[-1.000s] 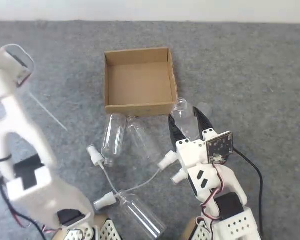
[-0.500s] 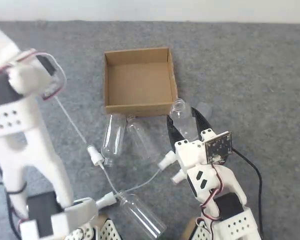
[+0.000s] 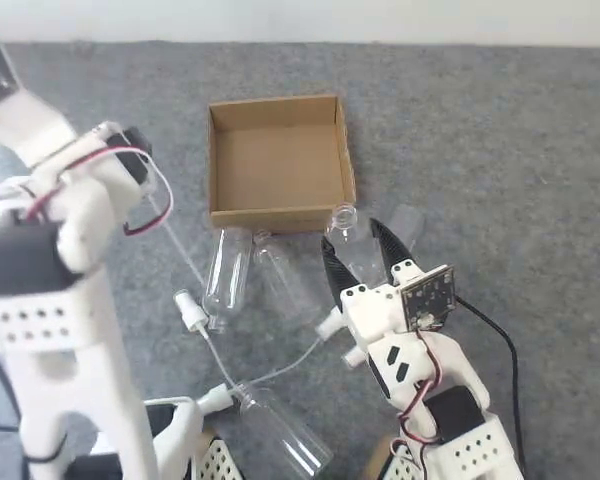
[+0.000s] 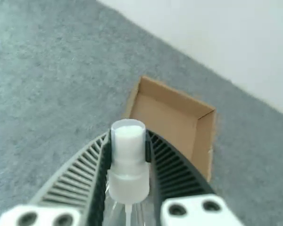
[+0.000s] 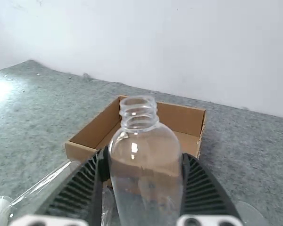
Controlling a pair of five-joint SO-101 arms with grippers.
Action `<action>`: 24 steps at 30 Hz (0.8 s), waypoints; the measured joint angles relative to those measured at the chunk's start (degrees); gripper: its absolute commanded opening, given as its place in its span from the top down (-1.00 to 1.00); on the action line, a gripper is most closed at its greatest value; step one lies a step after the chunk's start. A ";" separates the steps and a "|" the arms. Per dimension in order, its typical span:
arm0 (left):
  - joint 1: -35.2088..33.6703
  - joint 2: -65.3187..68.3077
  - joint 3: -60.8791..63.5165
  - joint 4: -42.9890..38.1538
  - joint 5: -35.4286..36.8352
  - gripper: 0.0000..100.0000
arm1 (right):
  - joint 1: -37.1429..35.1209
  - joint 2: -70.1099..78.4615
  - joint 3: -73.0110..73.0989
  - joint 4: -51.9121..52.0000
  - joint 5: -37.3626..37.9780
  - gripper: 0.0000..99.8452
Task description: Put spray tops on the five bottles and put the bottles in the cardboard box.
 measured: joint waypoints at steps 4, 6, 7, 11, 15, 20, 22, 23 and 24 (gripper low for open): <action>1.41 -4.84 5.54 -6.07 2.73 0.98 | -0.18 0.00 0.00 0.00 0.00 0.85; 1.41 -6.77 8.35 -8.79 3.96 0.98 | -0.97 0.00 0.00 0.00 0.00 0.85; 1.23 -7.74 9.67 -10.02 4.31 0.98 | -1.93 0.00 0.00 0.00 0.00 0.85; 1.93 -11.60 14.77 -14.51 4.75 0.98 | -5.45 0.00 0.00 0.00 0.00 0.85; 4.75 -16.00 19.87 -17.76 4.84 0.98 | -6.15 0.00 0.00 0.00 0.00 0.85; 8.35 -23.74 26.29 -22.68 6.68 0.98 | -8.35 0.00 0.00 0.00 0.00 0.85; 8.18 -27.08 29.63 -25.32 8.97 0.98 | -10.11 0.00 0.00 0.26 0.00 0.85; 8.09 -28.66 31.38 -26.64 9.76 0.98 | -10.81 0.00 0.00 0.62 0.00 0.85; 8.35 -30.24 33.32 -27.78 10.02 0.98 | -11.34 0.00 0.00 0.79 0.00 0.85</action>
